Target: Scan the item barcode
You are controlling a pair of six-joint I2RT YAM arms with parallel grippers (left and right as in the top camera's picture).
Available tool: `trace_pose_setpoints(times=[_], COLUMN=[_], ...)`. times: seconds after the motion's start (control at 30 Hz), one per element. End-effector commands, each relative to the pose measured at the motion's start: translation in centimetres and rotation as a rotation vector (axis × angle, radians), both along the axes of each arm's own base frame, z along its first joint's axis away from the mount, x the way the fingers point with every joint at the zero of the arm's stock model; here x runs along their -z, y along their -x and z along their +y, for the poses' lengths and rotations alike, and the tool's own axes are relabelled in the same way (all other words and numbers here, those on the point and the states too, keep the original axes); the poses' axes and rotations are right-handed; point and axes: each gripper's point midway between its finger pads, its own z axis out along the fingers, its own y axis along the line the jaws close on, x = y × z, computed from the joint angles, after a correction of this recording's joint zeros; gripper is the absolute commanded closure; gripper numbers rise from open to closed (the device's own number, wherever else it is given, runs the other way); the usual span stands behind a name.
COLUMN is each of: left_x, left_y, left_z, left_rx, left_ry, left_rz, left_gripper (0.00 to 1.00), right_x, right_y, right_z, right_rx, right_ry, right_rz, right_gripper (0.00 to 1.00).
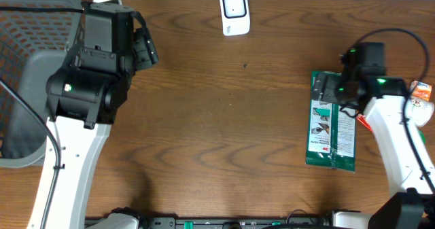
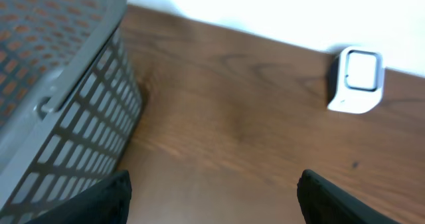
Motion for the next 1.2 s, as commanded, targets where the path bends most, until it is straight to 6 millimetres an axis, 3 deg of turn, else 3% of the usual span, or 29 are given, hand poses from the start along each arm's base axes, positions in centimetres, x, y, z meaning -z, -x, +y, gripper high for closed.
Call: trace_pose_setpoints(times=[0.0,0.13,1.0,1.17], left_x=[0.3,0.4,0.4,0.4], left_y=[0.3,0.3,0.3,0.3], left_z=[0.7,0.7,0.7,0.7], left_rx=[-0.009,-0.009,-0.009,-0.008], left_ry=[-0.021,-0.021,-0.021,-0.021], left_rz=[0.025,0.026,0.026,0.026], left_gripper=[0.2,0.2,0.2,0.2], right_x=[-0.9,-0.9,-0.8,-3.1], right_y=[-0.1,-0.2,-0.1,0.3], right_z=[-0.6,0.2,0.2,0.2], right_rx=[-0.019,-0.041,-0.042,-0.038], right_ry=[0.136,0.136,0.133,0.131], right_rz=[-0.018,-0.019,-0.015,-0.08], right_gripper=[0.01,0.01,0.01,0.01])
